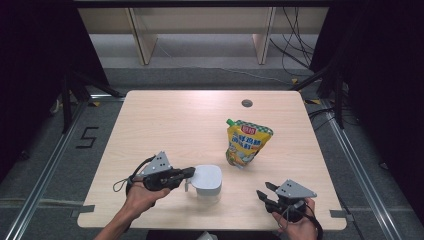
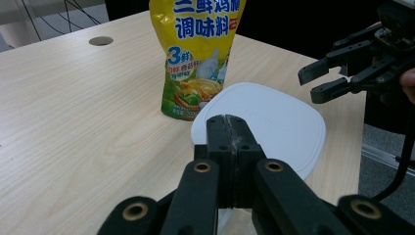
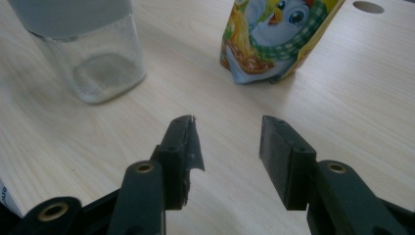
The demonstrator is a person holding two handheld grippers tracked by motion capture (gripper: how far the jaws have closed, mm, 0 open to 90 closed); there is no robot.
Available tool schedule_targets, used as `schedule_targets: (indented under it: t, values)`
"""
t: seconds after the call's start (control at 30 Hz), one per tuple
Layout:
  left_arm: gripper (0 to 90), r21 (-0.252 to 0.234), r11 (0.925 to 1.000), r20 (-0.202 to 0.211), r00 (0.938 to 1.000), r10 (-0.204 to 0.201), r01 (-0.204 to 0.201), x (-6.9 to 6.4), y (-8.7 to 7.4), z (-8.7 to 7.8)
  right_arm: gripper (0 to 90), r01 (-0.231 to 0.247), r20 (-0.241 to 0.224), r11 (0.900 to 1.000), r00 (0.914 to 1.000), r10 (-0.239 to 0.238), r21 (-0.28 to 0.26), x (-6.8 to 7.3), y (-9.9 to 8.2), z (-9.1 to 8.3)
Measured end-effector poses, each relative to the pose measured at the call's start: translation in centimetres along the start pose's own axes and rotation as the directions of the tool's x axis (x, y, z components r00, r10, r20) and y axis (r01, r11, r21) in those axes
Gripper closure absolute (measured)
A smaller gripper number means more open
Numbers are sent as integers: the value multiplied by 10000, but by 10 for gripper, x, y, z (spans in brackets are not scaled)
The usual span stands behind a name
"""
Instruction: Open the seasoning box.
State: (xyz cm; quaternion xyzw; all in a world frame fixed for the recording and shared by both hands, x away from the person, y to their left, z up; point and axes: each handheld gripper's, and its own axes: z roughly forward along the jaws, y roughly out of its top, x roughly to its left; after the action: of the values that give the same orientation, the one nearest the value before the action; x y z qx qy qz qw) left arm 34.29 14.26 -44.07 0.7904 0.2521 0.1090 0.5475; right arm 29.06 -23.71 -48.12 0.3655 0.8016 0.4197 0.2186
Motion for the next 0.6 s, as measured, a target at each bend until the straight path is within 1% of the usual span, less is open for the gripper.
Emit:
schedule_targets:
  t: [0.03,0.07,0.1,0.13,0.17,0.2,0.23,0.27,0.3,0.33,0.37,0.4,0.43,0.47,0.5,0.53,0.57,0.6]
  values:
    - [890,15,10000,-63,10000,-35,35,-1,0,0,593,14,-42,10000,10000,-14,-22,1,1,0]
    - [890,33,10000,-126,9999,9,-8,-2,0,-1,601,-255,-65,9997,9997,256,22,4,1,1]
    - [890,42,10000,-165,9999,29,-28,-2,0,-1,609,-5,-15,10000,10000,5,-84,3,2,2]
    - [890,37,10000,-158,9999,17,-16,-2,-1,-1,619,-234,-120,9997,9997,235,58,5,2,1]
    - [891,160,9998,-129,9998,144,-142,-1,-1,-3,631,229,-71,9996,9997,-230,-145,4,3,3]
    - [890,-15,9999,-137,9998,-157,157,-2,-2,-1,652,274,-281,9996,9992,-277,-84,5,4,4]
    - [890,-43,9999,-96,9999,-115,115,-1,-2,-2,668,131,-260,9998,9996,-134,-116,7,5,3]
    - [890,-12,10000,-114,9999,-63,63,0,-2,-2,677,364,-122,9991,9993,-366,-221,6,5,4]
    - [890,-46,10000,-126,9999,-78,77,0,-2,-2,687,179,-205,9997,9996,-182,-153,8,6,3]
    - [890,-52,10000,-113,9999,-36,36,0,-3,-3,702,296,-268,9993,9992,-302,-249,8,7,4]
    - [890,-65,9999,-157,9998,-147,146,-1,-3,-3,715,410,-390,9987,9983,-422,-317,8,8,5]
    - [891,-76,9999,-131,9999,-85,84,0,-3,-3,729,403,-419,9984,9982,-420,-395,9,8,6]
    - [890,-148,9998,-97,9998,-160,158,0,-4,-3,743,404,-453,9980,9981,-426,-483,10,9,6]
    - [890,-160,9998,-52,10000,-69,68,1,-4,-3,759,316,-509,9983,9981,-342,-498,12,9,7]
    - [890,-174,9996,-105,9997,-225,223,0,-5,-4,775,526,-577,9972,9968,-556,-525,12,11,8]
    - [890,-135,9998,-110,9998,-137,136,1,-5,-5,791,405,-649,9980,9969,-436,-488,15,12,8]
    - [891,-153,9997,-122,9998,-165,163,1,-6,-5,809,485,-708,9972,9961,-525,-573,15,13,9]
    - [891,-171,9994,-181,9993,-320,317,0,-6,-6,822,441,-702,9965,9963,-491,-717,17,14,9]
